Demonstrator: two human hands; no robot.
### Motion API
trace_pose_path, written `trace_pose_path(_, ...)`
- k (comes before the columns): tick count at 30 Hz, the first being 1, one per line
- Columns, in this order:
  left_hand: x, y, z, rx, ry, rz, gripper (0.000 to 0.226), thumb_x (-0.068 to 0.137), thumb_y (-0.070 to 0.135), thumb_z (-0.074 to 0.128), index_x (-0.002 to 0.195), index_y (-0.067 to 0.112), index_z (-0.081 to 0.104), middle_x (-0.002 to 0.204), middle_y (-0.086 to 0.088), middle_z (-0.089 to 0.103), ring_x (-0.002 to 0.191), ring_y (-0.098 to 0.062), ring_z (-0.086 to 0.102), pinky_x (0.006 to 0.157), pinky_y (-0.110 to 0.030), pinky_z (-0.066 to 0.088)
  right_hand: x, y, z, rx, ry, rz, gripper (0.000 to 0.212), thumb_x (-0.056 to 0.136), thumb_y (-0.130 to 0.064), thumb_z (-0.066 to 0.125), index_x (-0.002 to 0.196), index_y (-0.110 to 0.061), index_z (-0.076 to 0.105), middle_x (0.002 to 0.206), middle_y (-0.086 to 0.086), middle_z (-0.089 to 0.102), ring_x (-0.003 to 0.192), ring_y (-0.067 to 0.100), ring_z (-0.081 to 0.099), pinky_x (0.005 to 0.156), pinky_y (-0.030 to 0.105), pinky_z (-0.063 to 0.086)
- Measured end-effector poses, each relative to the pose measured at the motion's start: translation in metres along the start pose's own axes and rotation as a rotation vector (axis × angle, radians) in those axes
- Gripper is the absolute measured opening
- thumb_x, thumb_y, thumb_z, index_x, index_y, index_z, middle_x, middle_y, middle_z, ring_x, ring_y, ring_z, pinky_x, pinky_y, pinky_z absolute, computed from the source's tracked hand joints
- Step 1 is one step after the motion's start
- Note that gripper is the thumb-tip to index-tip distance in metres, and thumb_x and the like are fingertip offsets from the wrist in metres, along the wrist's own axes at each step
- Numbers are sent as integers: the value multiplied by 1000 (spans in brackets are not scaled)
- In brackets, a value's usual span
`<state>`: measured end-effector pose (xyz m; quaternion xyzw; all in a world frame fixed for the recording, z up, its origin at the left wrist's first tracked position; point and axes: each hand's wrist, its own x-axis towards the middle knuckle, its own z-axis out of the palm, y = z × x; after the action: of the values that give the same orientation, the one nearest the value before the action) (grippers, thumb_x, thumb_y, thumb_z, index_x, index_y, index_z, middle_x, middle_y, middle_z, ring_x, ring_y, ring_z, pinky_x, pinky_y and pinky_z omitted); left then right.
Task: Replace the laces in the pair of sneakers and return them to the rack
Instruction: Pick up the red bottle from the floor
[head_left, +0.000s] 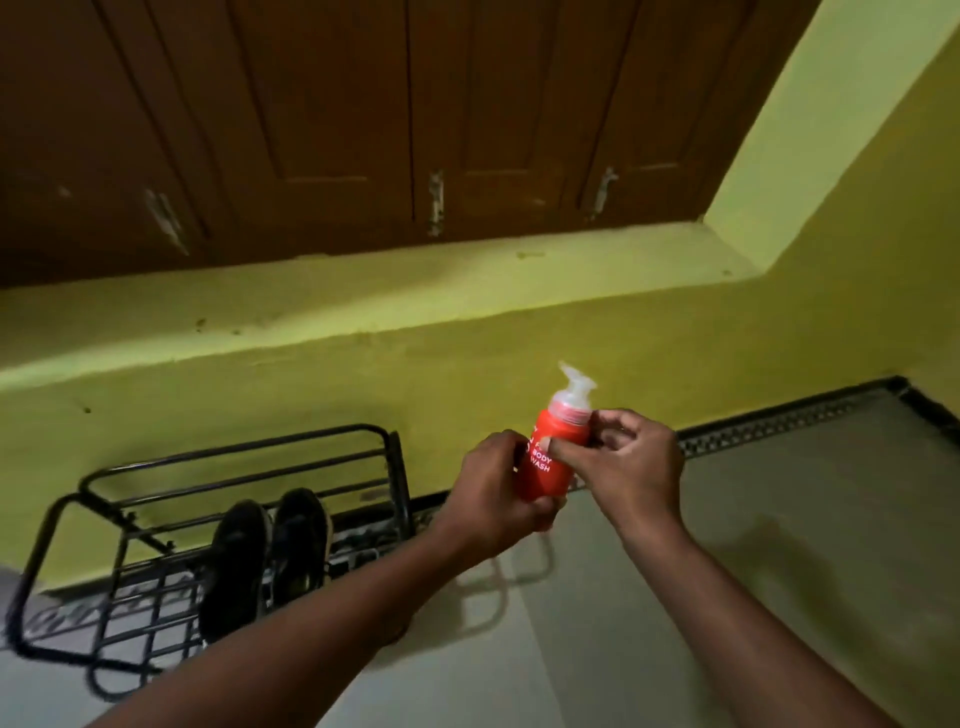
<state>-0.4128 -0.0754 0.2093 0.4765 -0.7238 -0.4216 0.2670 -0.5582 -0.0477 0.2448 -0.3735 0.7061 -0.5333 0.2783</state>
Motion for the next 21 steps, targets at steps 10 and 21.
trace_pose_path(10,111,-39,-112,-142,125,-45,59,62,22,94,113,13,64,99,1,70,81,-13,71,66,-33,62,85,-65,124,-66,-20,-118,49,55,-14,96,97,-20,71,88,-8,74,73,-2,71,67,17,58)
trace_pose_path(21,278,-129,-194,-233,162,-50,61,63,-9,88,117,6,64,107,-2,71,89,-6,68,66,-15,54,207,-73,282,-61,27,-160,47,59,-8,93,91,-25,64,78,-23,63,72,-15,63,63,10,53)
